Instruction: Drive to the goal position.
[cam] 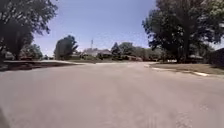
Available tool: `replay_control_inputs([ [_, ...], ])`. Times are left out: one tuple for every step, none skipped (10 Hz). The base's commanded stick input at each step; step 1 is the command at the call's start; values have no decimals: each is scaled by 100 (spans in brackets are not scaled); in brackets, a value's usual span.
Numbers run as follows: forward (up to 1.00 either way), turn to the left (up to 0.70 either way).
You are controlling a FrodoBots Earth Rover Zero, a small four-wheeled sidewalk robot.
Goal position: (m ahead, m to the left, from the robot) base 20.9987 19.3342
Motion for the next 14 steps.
replay_control_inputs([
  [70,0],
  [70,11],
  [70,35],
  [70,33],
  [70,14],
  [70,6],
  [70,0],
  [70,0],
  [70,0],
  [70,0],
  [70,0],
  [70,0],
  [70,0],
  [70,0],
])
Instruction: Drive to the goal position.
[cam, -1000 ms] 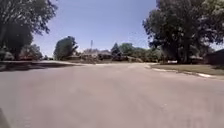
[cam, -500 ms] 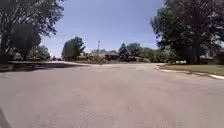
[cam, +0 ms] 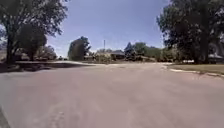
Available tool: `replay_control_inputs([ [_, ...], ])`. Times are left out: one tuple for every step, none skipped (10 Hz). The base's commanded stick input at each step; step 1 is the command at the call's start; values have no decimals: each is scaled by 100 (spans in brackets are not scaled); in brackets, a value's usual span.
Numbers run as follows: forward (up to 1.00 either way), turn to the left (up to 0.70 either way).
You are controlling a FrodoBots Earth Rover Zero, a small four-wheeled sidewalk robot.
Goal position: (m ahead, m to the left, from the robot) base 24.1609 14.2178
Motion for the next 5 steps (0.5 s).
replay_control_inputs([
  [70,0],
  [70,0],
  [70,0],
  [70,0],
  [70,0],
])
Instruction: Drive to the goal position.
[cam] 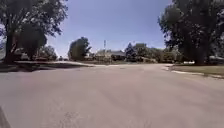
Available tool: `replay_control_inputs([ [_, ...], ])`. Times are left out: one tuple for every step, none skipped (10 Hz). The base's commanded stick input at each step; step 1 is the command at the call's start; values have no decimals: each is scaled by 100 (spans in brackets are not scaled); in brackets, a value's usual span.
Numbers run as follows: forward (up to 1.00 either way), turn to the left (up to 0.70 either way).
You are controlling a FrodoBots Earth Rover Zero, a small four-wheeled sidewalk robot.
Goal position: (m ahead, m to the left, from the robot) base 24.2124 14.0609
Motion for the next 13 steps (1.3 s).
replay_control_inputs([
  [70,0],
  [70,0],
  [70,0],
  [70,0],
  [70,0],
  [70,0],
  [70,0],
  [70,0],
  [70,0],
  [70,0],
  [70,0],
  [70,0],
  [70,0],
])
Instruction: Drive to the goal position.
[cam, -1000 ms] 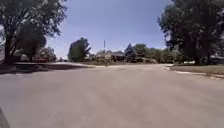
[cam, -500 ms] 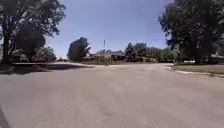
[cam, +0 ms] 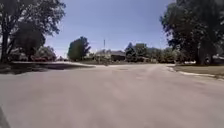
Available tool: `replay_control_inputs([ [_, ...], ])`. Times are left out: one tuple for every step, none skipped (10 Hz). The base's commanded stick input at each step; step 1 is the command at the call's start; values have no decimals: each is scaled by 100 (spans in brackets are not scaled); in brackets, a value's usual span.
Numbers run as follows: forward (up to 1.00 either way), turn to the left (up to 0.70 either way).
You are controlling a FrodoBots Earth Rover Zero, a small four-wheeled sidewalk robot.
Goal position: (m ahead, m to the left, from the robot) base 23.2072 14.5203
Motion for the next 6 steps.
replay_control_inputs([
  [70,0],
  [70,0],
  [70,0],
  [70,0],
  [70,0],
  [70,0],
])
